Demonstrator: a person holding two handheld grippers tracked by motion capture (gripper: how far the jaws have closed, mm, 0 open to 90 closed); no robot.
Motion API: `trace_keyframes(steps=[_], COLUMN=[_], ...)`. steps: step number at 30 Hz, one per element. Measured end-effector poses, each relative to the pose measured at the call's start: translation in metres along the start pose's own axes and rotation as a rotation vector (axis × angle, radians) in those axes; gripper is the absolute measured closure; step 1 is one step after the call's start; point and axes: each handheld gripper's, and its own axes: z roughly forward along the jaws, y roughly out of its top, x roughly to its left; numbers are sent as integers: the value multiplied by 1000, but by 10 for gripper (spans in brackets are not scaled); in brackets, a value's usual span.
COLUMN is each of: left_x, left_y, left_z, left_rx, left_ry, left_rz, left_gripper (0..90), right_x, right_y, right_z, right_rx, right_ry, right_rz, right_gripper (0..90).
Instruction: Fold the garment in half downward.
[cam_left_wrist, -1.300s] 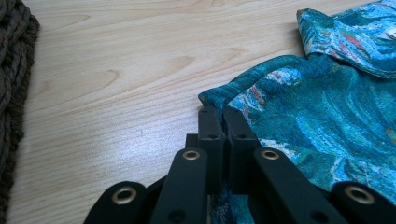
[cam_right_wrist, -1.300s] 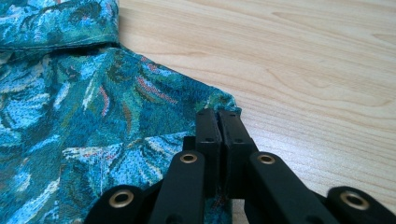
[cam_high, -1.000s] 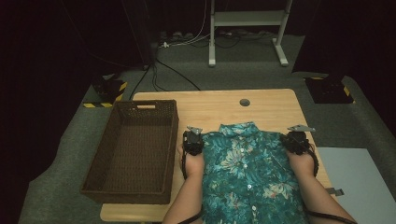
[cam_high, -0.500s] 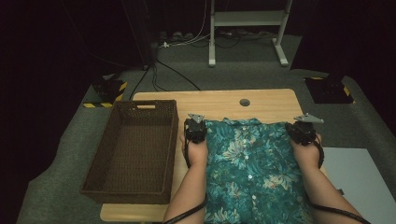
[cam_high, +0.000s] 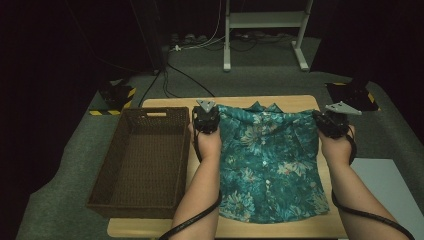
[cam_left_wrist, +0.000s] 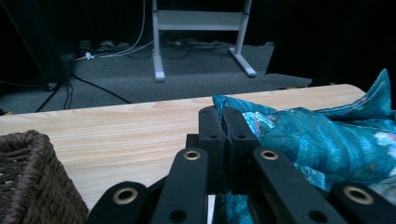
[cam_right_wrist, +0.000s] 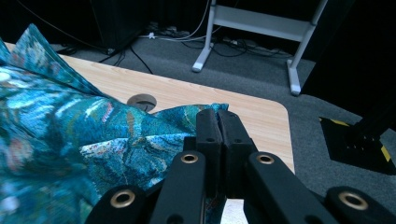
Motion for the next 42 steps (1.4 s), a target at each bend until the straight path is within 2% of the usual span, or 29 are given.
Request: trace_keyframes(steps=[2,6,7,10,13,14,15,19,22,23,26,27,31,35,42], left_x=[0,-1,-1,-5,-7,-9,-9,-14,-17,-17,-18,-18,-18,-14,-11], left_y=[-3,-24,-24,-42,-50,-58,-58,-76,-89,-89,-107,-111,-123,-144,-167], left_z=[0,-5,-5,-15,-21,-28,-28,-45,-53,-53,-60,-62,-67,-75,-77], left_rx=[5,34,34,43,48,51,51,72,90,90,131,137,159,200,258], left_ry=[0,-9,-9,-21,-28,-29,-29,-46,-51,-51,-49,-52,-49,-57,-50], left_rz=[4,-3,-3,-8,-12,-8,-8,17,33,33,62,51,50,18,40], left_gripper=[878,877,878,877,877,877,877,877,876,876,876,876,875,874,870], right_x=[1,9,9,15,18,22,22,29,32,32,34,35,37,41,46], right_y=[-1,-16,-16,-31,-39,-47,-47,-71,-86,-86,-105,-109,-122,-140,-162], right_z=[-1,-8,-8,-18,-23,-30,-30,-47,-56,-56,-64,-65,-70,-75,-77], right_rx=[-3,5,5,9,11,13,13,29,45,45,71,77,95,129,181], right_ry=[1,12,12,23,28,33,33,45,53,53,60,60,65,68,78], right_rz=[0,-2,-2,-2,-10,-9,-9,-11,-10,-10,-1,2,4,-4,-30], right_gripper=[885,884,884,884,884,883,883,883,883,883,882,882,882,882,881])
